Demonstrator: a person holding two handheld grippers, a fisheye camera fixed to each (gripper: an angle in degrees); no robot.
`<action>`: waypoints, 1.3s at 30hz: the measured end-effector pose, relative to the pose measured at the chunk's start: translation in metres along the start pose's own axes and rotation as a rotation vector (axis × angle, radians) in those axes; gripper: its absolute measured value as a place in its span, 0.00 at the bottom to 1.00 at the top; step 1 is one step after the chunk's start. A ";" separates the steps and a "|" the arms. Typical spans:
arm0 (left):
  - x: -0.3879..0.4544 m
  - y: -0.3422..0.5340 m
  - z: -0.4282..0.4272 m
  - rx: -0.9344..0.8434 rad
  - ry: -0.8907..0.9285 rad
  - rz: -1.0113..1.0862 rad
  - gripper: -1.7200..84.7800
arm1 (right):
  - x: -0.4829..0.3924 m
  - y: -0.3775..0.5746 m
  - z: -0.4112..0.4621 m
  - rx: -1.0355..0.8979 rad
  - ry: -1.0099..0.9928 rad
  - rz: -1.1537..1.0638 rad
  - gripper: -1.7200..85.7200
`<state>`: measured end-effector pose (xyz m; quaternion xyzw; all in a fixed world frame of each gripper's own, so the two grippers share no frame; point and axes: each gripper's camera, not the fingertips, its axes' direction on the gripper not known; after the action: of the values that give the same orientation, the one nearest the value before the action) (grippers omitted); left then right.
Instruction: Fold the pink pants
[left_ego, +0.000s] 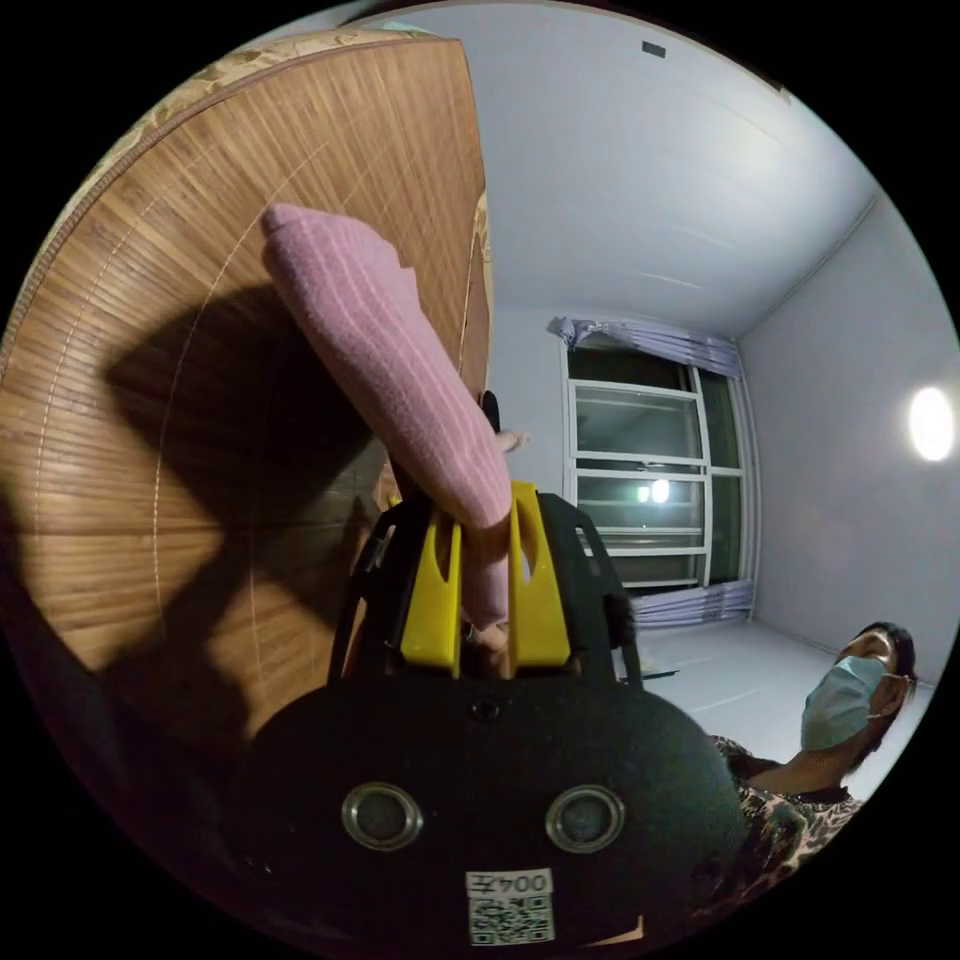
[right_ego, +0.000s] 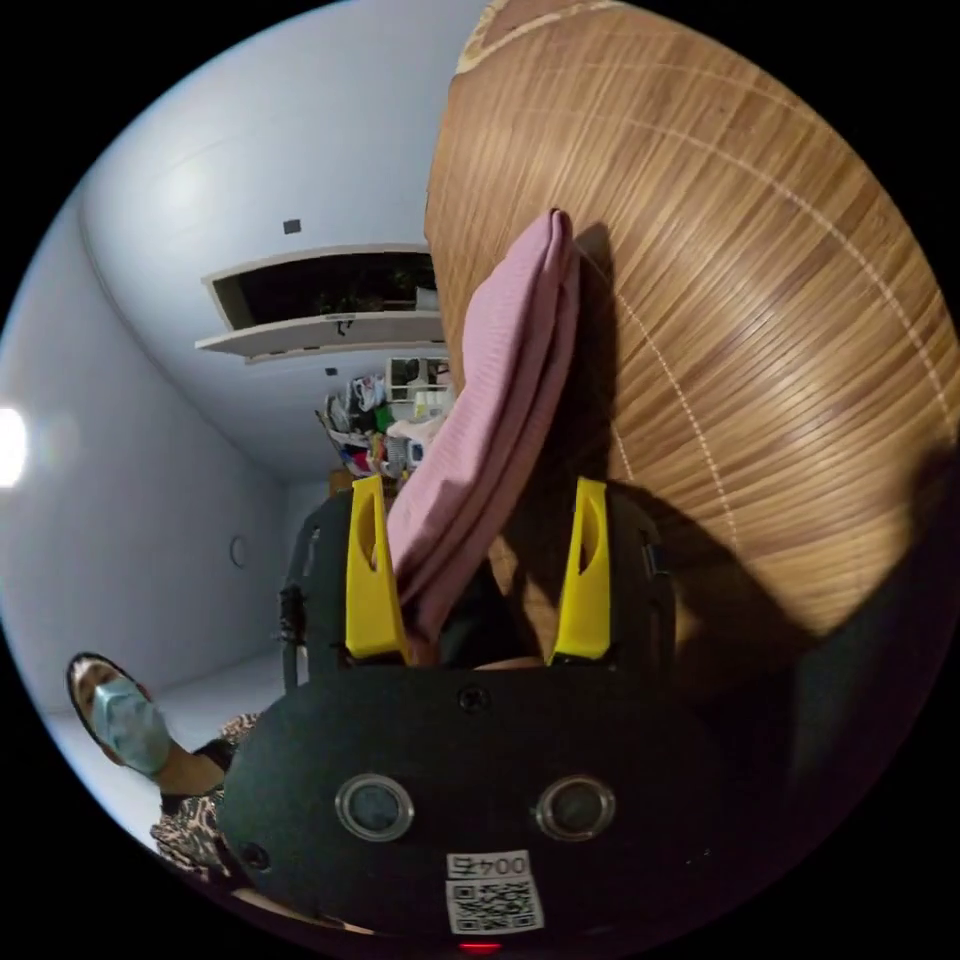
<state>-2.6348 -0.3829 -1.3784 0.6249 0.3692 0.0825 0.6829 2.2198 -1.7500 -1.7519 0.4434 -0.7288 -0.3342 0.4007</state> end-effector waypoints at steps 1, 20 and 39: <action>0.005 0.006 0.002 -0.012 -0.014 0.004 0.12 | 0.002 0.004 0.001 -0.006 -0.051 0.029 0.30; 0.198 0.104 0.145 -0.512 0.145 0.442 0.12 | -0.210 0.198 -0.205 0.208 0.286 -0.330 0.10; 0.250 0.226 0.274 -0.942 0.122 0.778 0.18 | -0.168 0.593 -0.536 0.510 0.496 0.377 0.10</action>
<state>-2.2112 -0.4106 -1.2866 0.3389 0.0763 0.5154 0.7834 2.5156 -1.4395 -1.0568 0.4544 -0.7381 0.0538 0.4959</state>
